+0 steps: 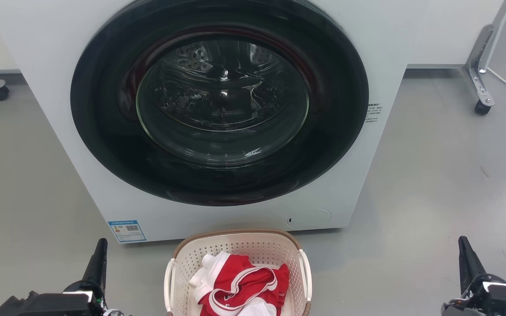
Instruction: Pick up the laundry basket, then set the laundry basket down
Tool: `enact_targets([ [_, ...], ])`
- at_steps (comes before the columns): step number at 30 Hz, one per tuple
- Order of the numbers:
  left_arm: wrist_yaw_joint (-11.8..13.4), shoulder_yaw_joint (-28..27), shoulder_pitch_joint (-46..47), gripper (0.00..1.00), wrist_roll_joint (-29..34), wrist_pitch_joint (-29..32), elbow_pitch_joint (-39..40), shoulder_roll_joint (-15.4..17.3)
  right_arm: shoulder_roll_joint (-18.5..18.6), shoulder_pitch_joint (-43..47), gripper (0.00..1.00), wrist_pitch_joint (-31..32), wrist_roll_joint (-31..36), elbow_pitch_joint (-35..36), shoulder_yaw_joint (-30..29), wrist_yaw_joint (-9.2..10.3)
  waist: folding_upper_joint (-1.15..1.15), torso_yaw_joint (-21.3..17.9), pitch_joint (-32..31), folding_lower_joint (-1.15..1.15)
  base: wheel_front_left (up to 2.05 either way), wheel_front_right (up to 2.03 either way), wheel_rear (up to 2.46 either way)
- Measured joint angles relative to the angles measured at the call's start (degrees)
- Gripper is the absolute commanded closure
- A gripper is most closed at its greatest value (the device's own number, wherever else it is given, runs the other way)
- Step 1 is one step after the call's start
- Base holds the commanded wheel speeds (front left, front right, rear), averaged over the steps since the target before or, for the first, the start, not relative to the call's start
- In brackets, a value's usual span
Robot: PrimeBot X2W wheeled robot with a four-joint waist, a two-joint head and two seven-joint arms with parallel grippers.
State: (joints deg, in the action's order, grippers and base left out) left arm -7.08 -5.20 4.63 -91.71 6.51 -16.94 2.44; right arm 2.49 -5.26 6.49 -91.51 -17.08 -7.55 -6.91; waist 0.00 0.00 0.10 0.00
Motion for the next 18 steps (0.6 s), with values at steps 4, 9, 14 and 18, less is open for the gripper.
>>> enact_targets([
  [4,0.01,0.00,0.00,1.00,0.00,0.00,0.00,0.00,0.00,0.00,1.00,0.00,0.00,0.00,0.00,0.00,0.00,0.00,0.00,0.00,0.00,0.00,0.00],
  [9,0.01,0.00,0.00,1.00,0.00,0.00,0.00,0.00,0.00,0.00,1.00,0.00,0.00,0.00,0.00,0.00,0.00,0.00,0.00,0.00,0.00,0.00,0.00],
  [14,0.01,0.00,0.00,1.00,0.00,0.00,0.00,0.00,0.00,0.00,1.00,0.00,0.00,0.01,0.00,0.00,0.00,0.00,0.00,0.00,0.00,0.00,0.00],
  [18,0.00,0.00,0.00,1.00,0.00,0.00,0.01,0.00,0.00,0.00,1.00,0.00,0.00,0.01,0.00,0.00,0.00,0.00,0.00,0.00,0.00,0.00,0.00],
])
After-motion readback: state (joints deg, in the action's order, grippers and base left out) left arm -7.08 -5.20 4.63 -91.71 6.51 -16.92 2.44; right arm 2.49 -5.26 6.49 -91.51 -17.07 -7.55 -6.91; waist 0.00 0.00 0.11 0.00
